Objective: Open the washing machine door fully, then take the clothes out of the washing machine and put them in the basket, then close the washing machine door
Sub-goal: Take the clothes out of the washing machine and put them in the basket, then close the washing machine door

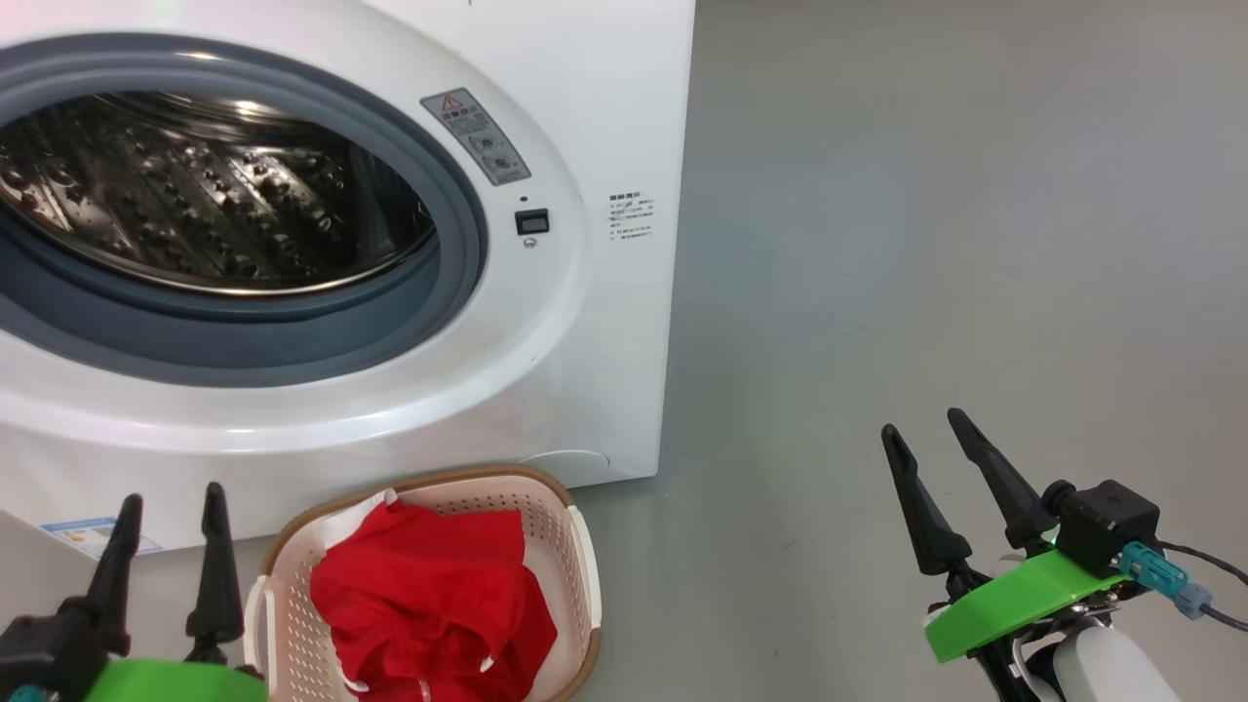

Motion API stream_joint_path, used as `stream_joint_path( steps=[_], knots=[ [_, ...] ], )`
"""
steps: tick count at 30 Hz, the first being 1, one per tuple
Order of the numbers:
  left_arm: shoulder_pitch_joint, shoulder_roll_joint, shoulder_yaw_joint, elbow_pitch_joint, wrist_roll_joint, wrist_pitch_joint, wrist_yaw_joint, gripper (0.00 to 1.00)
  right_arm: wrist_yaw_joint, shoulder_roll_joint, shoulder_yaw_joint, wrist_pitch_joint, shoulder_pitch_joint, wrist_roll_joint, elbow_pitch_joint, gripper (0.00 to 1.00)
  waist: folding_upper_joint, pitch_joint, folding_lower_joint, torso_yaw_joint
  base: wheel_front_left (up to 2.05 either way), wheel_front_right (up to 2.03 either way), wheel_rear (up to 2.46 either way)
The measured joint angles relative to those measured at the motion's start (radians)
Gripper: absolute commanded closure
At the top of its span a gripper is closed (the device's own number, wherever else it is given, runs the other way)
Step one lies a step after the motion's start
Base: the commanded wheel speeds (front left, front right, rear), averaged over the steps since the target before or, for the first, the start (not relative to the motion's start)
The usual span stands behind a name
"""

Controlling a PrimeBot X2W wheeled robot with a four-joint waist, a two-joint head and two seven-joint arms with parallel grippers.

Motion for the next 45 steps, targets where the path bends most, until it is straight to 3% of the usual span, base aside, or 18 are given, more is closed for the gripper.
stream_joint_path(
  steps=[17,45],
  knots=[
    [0.152,-0.041,0.055,-0.144,0.032,-0.001,0.0,0.0,0.0,-0.018,-0.026,0.0,0.048,0.009,-0.002,0.0,0.0,-0.067,0.0,0.006,0.0,0.0,0.0],
    [0.181,-0.06,0.08,-0.168,0.041,-0.001,0.0,0.0,0.0,-0.021,-0.03,0.0,0.094,0.01,-0.004,0.0,0.0,-0.086,0.0,0.011,0.0,0.0,0.0]
  ],
)
